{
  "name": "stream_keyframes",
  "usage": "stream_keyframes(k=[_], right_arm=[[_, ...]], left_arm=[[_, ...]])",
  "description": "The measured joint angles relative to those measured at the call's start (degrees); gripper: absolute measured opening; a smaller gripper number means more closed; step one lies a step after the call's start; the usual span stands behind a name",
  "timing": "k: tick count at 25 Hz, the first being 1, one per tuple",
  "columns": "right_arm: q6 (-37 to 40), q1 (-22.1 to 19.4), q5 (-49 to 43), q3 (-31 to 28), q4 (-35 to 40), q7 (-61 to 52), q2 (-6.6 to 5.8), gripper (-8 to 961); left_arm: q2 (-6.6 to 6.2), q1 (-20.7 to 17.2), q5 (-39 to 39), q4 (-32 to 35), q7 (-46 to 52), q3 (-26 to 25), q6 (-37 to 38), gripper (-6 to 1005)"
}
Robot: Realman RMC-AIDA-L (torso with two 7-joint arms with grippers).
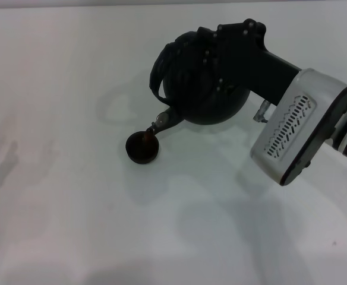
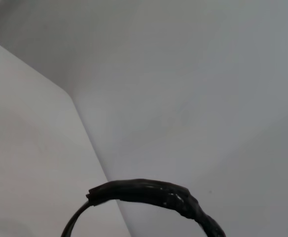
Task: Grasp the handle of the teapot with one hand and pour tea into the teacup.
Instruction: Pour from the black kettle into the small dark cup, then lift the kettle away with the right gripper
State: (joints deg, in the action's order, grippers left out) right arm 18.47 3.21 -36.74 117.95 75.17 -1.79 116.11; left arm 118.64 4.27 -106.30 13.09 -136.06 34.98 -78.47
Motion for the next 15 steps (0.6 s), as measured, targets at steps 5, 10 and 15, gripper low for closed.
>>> stream_keyframes(k=[5, 10, 15], right_arm=[[-0.09, 0.35, 0.13, 0.13, -0.27, 0.03, -0.01, 99], [0.0, 0.57, 0.16, 0.23, -0.63, 0.03, -0.01, 98], [0.0, 0.57, 0.26, 0.26, -0.65, 0.03, -0.01, 98]], left_arm=[[-0.07, 0.16, -0.08, 0.27, 0.0, 0.0, 0.59, 872], [-0.08, 0.33, -0.13, 0.52, 0.0, 0.0, 1.08, 872], [-0.08, 0.56, -0.11, 0.53, 0.0, 0.0, 1.7, 873]])
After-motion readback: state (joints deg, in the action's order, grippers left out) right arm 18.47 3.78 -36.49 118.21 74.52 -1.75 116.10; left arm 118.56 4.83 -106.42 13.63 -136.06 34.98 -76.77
